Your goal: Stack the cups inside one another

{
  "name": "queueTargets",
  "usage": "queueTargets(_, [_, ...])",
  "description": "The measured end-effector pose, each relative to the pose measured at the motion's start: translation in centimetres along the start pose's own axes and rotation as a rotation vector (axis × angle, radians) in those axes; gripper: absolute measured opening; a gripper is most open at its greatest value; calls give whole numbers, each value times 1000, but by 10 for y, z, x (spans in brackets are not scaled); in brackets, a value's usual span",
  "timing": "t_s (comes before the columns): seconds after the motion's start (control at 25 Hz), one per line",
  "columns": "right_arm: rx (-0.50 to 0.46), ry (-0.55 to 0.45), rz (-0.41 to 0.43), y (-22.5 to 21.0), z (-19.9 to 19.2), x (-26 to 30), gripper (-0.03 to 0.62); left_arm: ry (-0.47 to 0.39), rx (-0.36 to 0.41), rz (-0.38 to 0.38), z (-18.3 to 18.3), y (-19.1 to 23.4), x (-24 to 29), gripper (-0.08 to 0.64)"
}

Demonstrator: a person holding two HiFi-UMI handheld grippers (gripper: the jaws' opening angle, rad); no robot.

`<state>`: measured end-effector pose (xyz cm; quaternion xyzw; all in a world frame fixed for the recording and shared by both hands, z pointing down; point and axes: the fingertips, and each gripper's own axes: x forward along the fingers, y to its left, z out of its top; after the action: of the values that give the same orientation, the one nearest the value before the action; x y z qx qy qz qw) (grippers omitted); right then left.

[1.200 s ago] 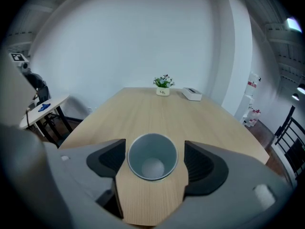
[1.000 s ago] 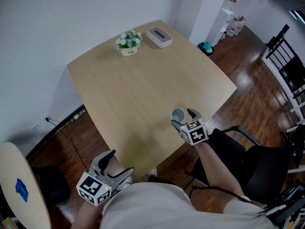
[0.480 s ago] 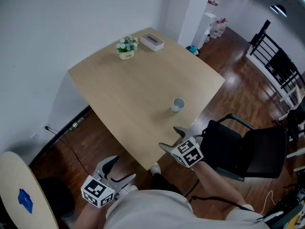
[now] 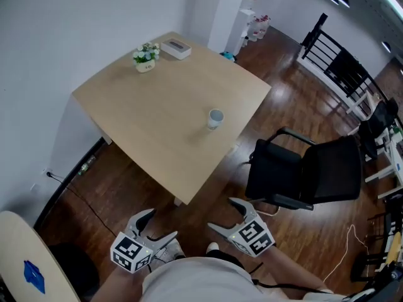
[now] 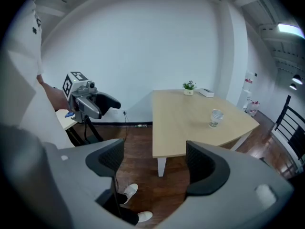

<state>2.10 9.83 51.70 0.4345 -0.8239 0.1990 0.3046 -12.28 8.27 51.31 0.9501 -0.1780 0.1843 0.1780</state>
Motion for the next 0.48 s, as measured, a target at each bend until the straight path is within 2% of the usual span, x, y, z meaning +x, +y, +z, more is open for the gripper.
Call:
queueTargets(0.28, [34, -21, -76, 2, -46, -58, 399, -7, 42, -46, 3, -44, 23, 396])
queueTargets(0.48, [56, -43, -105, 0, -72, -92, 399, -1, 70, -94, 9, -92, 41, 396])
